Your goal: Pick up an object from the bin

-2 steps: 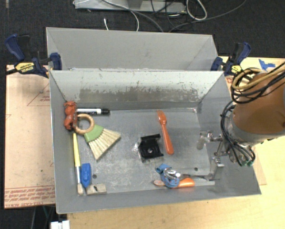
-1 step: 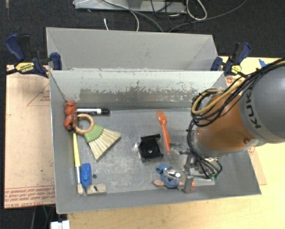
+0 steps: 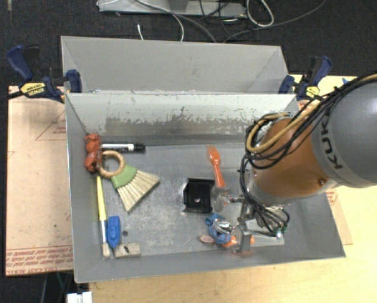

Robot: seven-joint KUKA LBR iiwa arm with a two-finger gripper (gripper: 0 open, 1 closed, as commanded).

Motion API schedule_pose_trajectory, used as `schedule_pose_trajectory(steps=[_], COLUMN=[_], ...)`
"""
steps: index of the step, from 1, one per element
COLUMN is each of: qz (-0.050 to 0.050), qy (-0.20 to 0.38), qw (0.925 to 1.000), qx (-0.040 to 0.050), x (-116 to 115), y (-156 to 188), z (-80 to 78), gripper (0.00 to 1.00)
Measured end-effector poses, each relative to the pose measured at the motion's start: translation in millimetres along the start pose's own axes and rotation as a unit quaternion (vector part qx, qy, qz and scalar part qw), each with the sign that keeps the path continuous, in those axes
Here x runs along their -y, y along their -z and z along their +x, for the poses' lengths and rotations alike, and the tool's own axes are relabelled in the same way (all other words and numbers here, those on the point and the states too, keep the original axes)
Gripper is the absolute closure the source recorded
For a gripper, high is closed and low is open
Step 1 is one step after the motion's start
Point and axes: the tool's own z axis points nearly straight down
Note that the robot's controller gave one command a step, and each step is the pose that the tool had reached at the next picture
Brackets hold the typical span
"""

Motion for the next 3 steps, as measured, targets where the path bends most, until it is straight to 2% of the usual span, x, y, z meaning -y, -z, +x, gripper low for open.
schedule_pose_trajectory(steps=[1, 2, 3], qz=[-0.001, 0.000, 0.002], qy=[0.067, -0.020, 0.059], qw=[0.9977, 0.9997, 0.9981], qx=[0.0080, 0.0126, 0.0144], x=[-44.8, -36.3, 33.9], y=[-3.8, -25.3, -29.5], z=[-8.3, -7.6, -3.8], gripper=[0.00, 0.00, 1.00])
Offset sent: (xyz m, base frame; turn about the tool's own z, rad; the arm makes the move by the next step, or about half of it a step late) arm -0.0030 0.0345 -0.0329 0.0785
